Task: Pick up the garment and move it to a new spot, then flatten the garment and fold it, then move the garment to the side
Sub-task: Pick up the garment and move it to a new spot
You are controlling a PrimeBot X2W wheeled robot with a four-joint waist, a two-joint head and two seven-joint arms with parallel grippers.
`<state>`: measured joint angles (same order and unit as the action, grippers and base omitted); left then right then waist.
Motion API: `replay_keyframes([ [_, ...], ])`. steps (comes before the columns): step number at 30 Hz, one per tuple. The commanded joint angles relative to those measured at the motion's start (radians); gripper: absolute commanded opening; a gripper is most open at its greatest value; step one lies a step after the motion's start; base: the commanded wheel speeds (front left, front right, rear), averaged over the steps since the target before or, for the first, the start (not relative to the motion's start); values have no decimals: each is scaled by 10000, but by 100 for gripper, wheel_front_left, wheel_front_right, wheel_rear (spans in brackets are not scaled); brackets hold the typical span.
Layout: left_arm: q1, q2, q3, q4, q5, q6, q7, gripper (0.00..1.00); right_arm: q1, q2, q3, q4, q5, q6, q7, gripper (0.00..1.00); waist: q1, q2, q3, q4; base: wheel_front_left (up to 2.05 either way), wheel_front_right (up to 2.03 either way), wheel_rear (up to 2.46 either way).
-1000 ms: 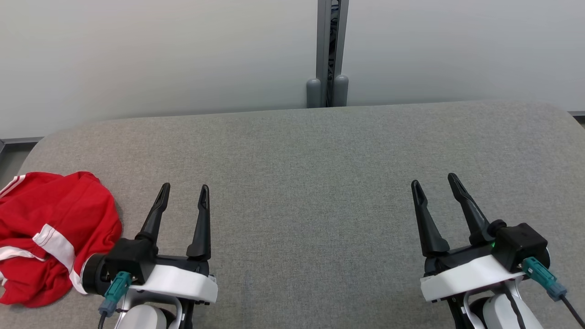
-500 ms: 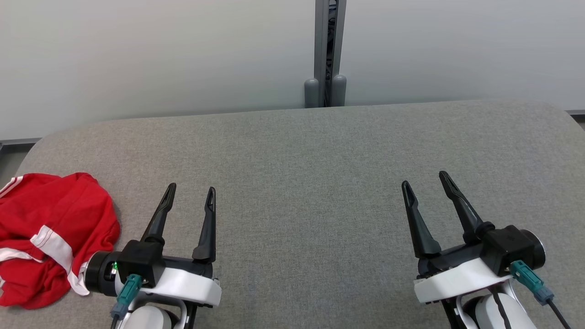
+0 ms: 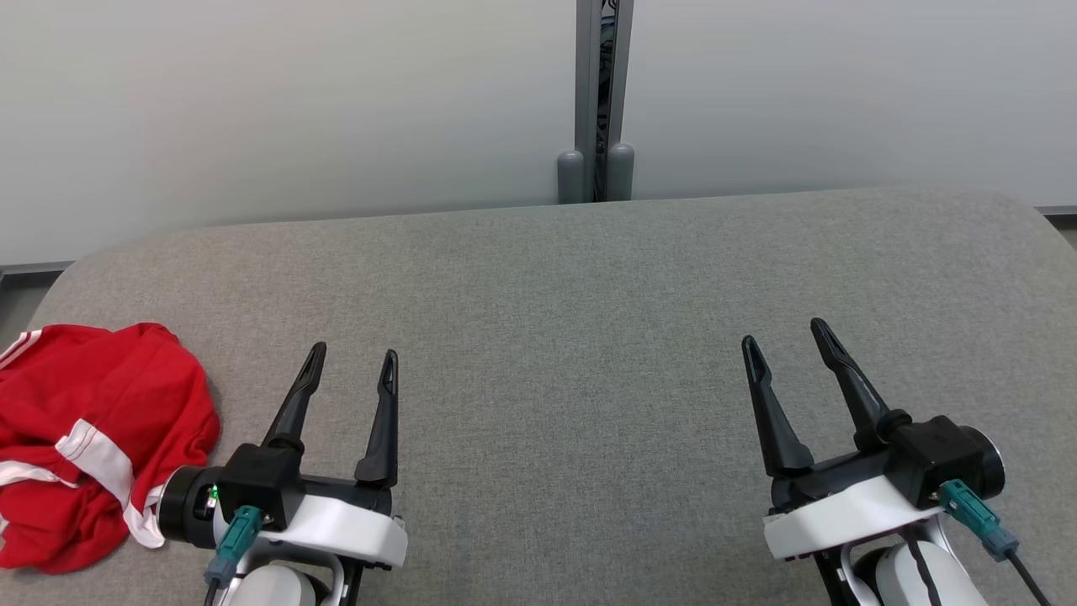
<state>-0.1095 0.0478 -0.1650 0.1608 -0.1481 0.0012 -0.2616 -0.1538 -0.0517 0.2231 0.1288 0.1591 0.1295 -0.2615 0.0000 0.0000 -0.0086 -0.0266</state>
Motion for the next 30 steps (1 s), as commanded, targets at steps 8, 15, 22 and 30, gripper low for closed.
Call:
replay_keyframes([
  [8, -131, 45, -4, 9, -55, 37, -38, 100, 7, -29, -70, 12, 60, 22, -63, 100, 0, 0, 74, 165, 0, 0, 0],
  [15, -180, 45, -3, -9, -232, 117, -38, 100, 121, -28, -31, 114, 186, 22, -63, 100, 0, 0, 89, 724, 0, 0, 0],
  [22, -99, 45, 72, 14, -375, 193, -38, 100, 138, -21, -42, 237, 314, 22, -64, 100, 0, 0, 73, 1555, 0, 0, 0],
  [30, 8, 41, 220, -57, -471, 344, -38, 100, 173, -19, -10, 292, 375, 22, -64, 100, 0, 0, 66, 2462, 0, 0, 0],
])
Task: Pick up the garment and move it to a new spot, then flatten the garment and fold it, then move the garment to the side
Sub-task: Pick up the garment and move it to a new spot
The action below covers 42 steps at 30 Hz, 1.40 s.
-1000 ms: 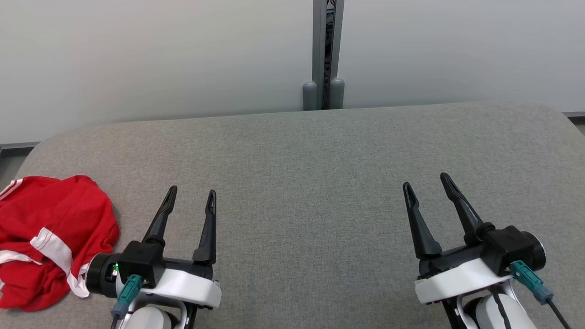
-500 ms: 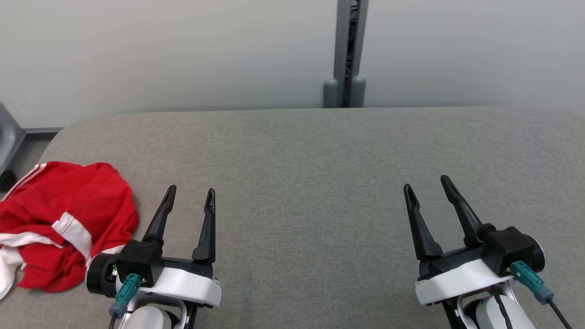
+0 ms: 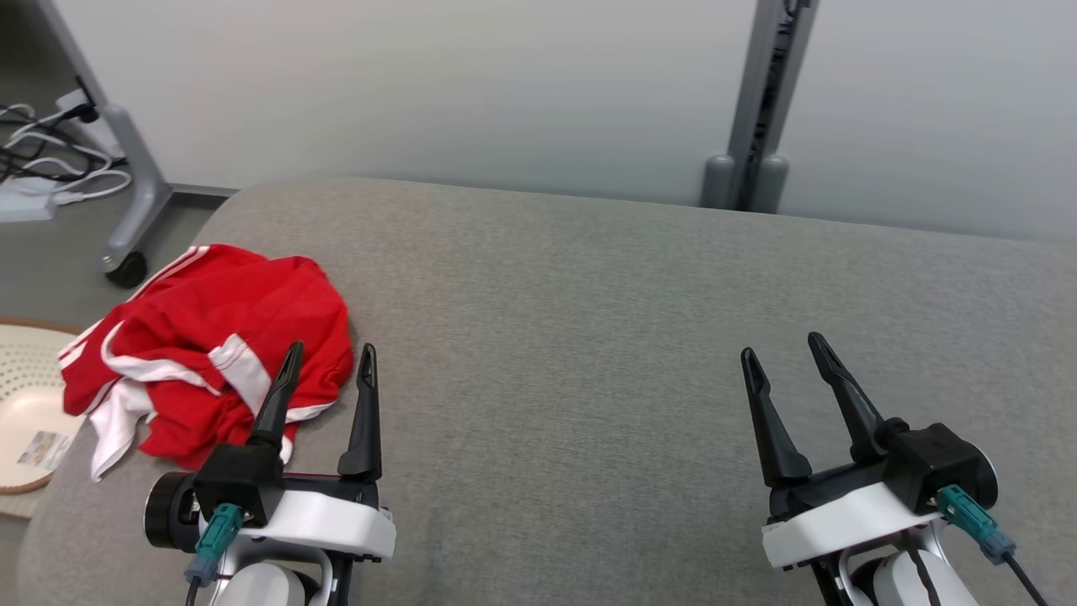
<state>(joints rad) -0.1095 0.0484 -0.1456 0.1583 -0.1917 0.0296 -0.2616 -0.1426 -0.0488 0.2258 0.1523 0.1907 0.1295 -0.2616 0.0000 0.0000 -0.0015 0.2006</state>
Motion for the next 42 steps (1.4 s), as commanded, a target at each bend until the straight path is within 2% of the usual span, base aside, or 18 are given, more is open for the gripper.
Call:
replay_keyframes([
  [1, 7, 35, 31, -37, -42, 67, -38, 100, 68, -48, -30, 59, 69, 22, -62, 100, 0, 0, -7, 298, 0, 0, 0],
  [11, 125, 35, 179, 66, -138, 85, -36, 100, 77, -49, 45, 78, 86, 22, -62, 100, 0, 0, -20, 1064, 0, 0, 0],
  [25, -22, 37, 329, 391, -222, 36, -36, 100, 175, -107, 131, 156, -31, 22, -62, 100, 0, 0, 22, 1157, 0, 0, 0],
  [28, -346, 35, 358, 528, -199, 40, -38, 100, 59, -207, 179, 106, -86, 22, -62, 100, 0, 0, 314, 1115, 0, 0, 0],
  [32, -817, 40, 439, 802, -342, 255, -36, 100, -226, -419, 286, 13, -131, 22, -62, 100, 0, 0, 879, 995, 0, 0, 0],
  [38, -1861, 37, 694, 1580, -618, 522, -24, 100, -659, -813, 357, -68, -91, 19, -62, 100, 0, 0, 1809, 752, 0, 0, 0],
  [42, -2780, 35, 989, 2191, -420, 612, -24, 100, -888, -1057, 364, -147, -113, 19, -62, 100, 0, 0, 2351, 659, 0, 0, 0],
])
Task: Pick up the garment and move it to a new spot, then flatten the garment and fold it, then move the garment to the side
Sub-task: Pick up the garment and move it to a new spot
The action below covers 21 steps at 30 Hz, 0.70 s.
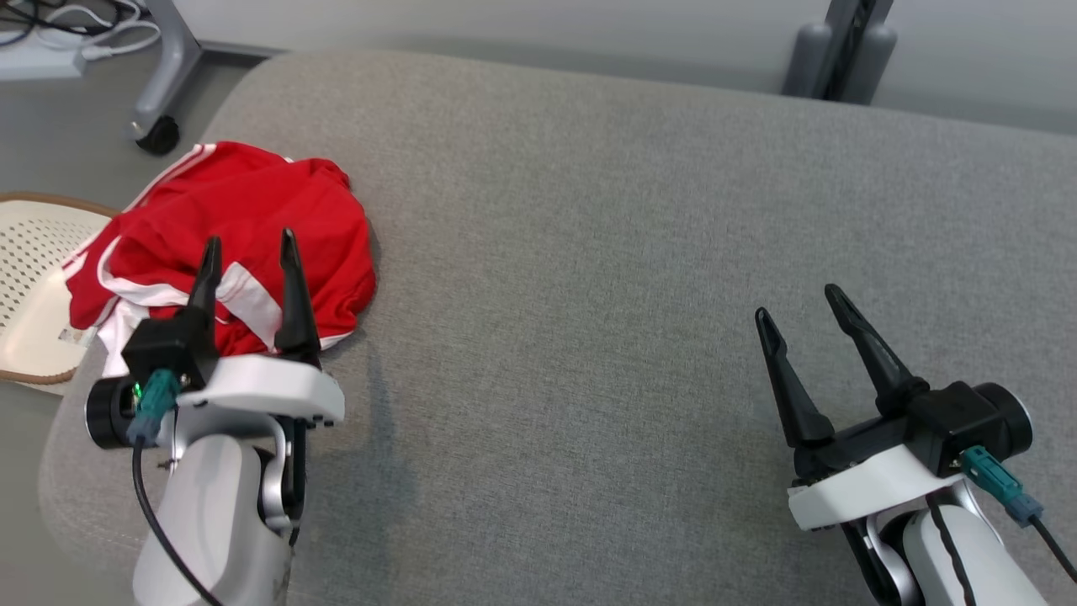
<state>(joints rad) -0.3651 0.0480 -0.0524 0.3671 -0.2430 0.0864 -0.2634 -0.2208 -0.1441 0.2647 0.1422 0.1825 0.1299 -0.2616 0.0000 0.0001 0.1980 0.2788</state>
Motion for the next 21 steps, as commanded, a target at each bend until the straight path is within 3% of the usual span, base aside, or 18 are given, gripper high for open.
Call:
replay_keyframes([
  [1, -431, 34, 106, 302, 161, 90, -7, 100, -166, -147, -13, -58, -40, 15, -62, 100, 0, -1, 471, -148, 0, 0, 0],
  [9, -2183, 168, 322, 2586, 616, 482, -7, 100, -584, -413, 241, -111, 107, 15, -62, 100, 0, -1, 1151, -296, 0, 0, 0],
  [14, -3403, 287, 22, 4494, 765, 324, 446, 100, -819, -647, 517, -159, 380, 15, -62, 100, 0, -1, 1455, -318, 0, 0, 0],
  [21, -4235, 394, -184, 6008, 831, 345, 1289, 100, -946, -804, 727, -211, 613, 15, -62, 100, 0, -1, 1561, -404, 0, 0, 0],
])
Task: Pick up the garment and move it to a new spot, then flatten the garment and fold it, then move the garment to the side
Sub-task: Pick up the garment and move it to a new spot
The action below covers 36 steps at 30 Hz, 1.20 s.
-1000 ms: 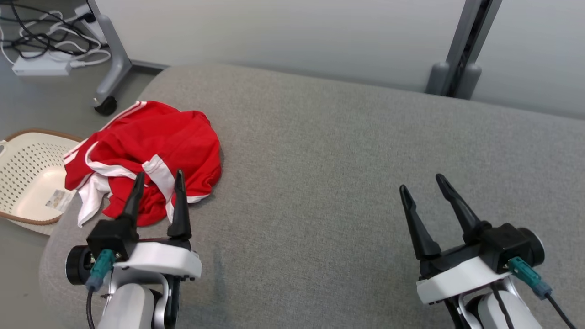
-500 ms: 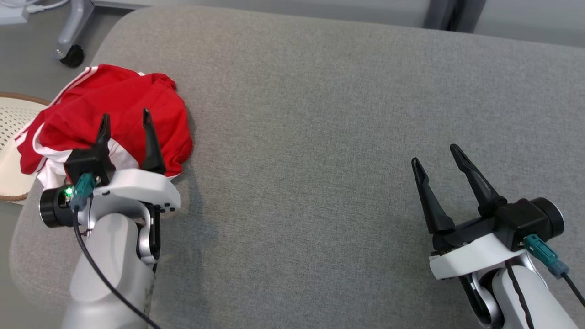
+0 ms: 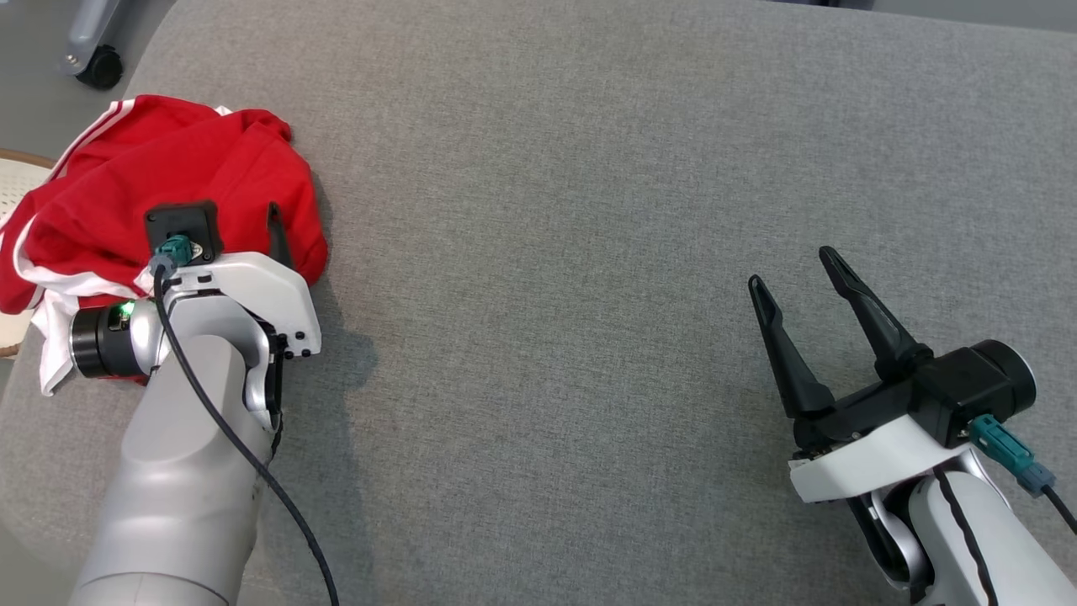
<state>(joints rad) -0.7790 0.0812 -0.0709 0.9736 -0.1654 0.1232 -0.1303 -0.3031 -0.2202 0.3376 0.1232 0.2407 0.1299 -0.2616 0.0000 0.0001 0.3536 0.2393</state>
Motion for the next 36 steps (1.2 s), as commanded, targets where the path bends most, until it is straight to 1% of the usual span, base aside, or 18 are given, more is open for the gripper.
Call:
replay_keyframes([
  [1, -203, 86, -44, 128, 76, -42, 64, 100, -147, -64, 36, -15, 63, 15, -62, 100, 0, -1, 18, -39, 0, 0, 0],
  [6, -585, 153, -286, 914, 176, -134, 351, 100, -195, -64, 91, -46, 139, 15, -62, 100, 0, -1, 57, -187, 0, 0, 0],
  [7, -611, 141, -330, 1055, 179, -175, 420, 94, -206, -52, 81, -50, 145, 15, -62, 100, 0, -1, 54, -211, 0, 0, 0],
  [8, -662, 130, -368, 1176, 170, -223, 478, 27, -205, -40, 79, -48, 142, 15, -62, 100, 0, -1, 42, -231, 0, 0, 0],
  [9, -715, 135, -402, 1278, 166, -277, 497, 0, -194, -18, 79, -46, 149, 15, -62, 100, 0, -1, 18, -255, 0, 0, 0],
  [14, -763, 211, -558, 1616, 222, -303, 288, 0, -51, 100, -4, -160, 249, 15, -62, 100, 0, -1, -128, -323, 0, 0, 0],
  [17, -665, 247, -566, 1654, 168, -245, -135, 0, -22, 134, -84, -223, 318, 15, -62, 100, 0, -1, -261, -345, 0, 0, 0],
  [20, -516, 244, -501, 1566, 48, -279, -664, 0, 1, 203, -137, -206, 314, 15, -62, 100, 0, -1, -440, -363, 0, 0, 0],
  [24, -302, 264, -433, 1163, -30, -41, -1169, 0, 76, 342, -210, -147, 316, 15, -62, 100, 0, -1, -738, -379, 0, 0, 0],
  [27, -23, 295, -341, 320, -79, 6, -1332, 0, 262, 452, -284, -117, 299, 15, -62, 100, 0, -1, -995, -377, 0, 0, 0],
  [29, 266, 272, -103, -894, -287, -197, -1353, 0, 348, 518, -322, -114, 282, 15, -62, 100, 0, -1, -1160, -389, 0, 0, 0],
  [33, 1272, 360, 245, -3231, -359, -407, -1344, 0, 454, 673, -428, -191, 388, 15, -62, 100, 0, -1, -1419, -513, 0, 0, 0],
  [36, 1769, 421, 380, -4538, -224, -553, -1347, 0, 519, 745, -490, -157, 467, 15, -62, 100, 0, -1, -1630, -656, 0, 0, 0],
])
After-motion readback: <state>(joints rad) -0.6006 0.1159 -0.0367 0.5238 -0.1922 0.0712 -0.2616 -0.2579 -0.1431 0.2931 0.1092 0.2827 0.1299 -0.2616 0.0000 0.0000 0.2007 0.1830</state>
